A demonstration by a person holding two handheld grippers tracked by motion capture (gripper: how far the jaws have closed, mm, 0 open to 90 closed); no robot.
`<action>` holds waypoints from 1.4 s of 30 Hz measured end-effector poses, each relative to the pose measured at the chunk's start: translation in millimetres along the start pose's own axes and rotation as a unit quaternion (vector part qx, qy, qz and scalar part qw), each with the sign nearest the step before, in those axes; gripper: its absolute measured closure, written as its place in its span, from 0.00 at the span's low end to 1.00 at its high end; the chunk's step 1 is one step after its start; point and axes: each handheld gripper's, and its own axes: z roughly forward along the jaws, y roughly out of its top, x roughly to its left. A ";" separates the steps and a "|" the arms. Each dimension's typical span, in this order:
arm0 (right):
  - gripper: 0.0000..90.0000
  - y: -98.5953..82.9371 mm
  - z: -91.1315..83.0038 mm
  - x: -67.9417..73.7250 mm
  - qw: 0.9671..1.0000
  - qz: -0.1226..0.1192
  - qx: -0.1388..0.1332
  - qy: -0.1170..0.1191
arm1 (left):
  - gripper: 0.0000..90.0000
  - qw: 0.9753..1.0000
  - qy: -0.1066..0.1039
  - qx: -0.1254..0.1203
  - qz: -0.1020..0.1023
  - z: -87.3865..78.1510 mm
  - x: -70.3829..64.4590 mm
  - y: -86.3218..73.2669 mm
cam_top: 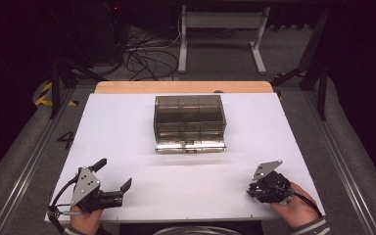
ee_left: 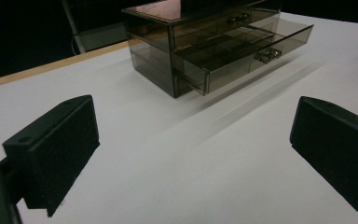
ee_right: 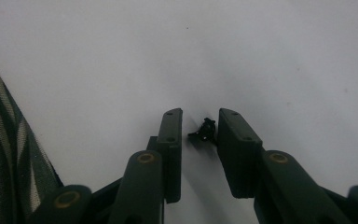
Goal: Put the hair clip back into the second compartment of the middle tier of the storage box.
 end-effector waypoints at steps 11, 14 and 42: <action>0.84 0.1 -0.1 -1.1 1.000 0.004 0.001 0.001 | 0.02 1.000 -0.001 0.001 0.001 -0.3 -0.3 0.0; 0.84 0.0 -0.2 -0.9 1.000 0.004 0.000 0.001 | 0.02 1.000 -0.001 0.001 0.002 -0.3 -0.5 0.1; 0.85 -2.3 -25.0 1.1 0.993 0.000 -0.106 -0.054 | 0.02 1.000 0.001 -0.001 0.002 -0.9 -0.4 0.1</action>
